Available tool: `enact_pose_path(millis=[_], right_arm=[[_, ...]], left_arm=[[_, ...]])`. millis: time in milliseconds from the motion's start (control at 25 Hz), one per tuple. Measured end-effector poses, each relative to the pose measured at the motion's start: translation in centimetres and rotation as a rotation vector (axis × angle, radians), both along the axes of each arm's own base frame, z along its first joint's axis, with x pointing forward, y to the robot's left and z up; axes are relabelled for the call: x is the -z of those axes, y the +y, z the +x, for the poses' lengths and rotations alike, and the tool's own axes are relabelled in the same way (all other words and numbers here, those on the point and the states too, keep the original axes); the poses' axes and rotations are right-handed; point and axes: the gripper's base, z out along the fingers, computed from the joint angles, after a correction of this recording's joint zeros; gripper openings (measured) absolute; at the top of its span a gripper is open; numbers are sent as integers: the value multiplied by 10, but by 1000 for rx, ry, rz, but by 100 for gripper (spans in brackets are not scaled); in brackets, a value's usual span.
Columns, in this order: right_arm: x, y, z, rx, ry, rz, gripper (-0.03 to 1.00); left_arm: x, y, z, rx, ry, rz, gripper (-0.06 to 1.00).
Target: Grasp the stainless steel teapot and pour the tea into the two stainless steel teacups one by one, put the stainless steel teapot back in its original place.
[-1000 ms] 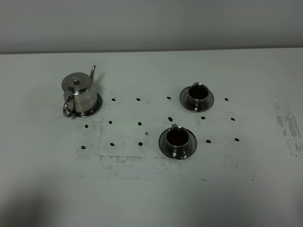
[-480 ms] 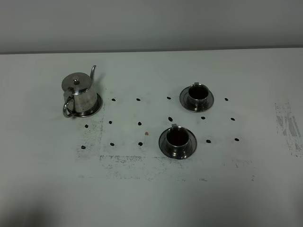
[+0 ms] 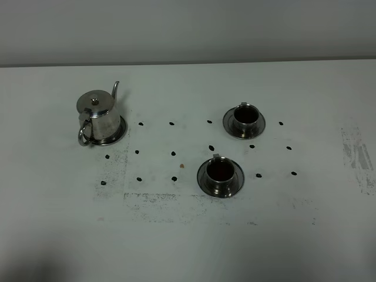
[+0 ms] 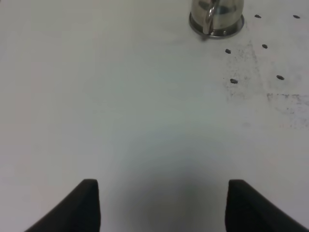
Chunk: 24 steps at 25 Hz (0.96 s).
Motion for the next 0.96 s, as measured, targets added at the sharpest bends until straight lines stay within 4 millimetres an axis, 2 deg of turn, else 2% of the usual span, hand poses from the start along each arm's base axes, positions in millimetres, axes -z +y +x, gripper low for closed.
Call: enact_pose_path(millis=[360, 960], right_arm=[[0, 0, 0, 0, 0, 1, 23], [0, 0, 0, 0, 0, 1, 23]], left_arm=[[0, -2, 0, -17, -6, -71, 54], [0, -3, 0, 0, -6, -78, 54]])
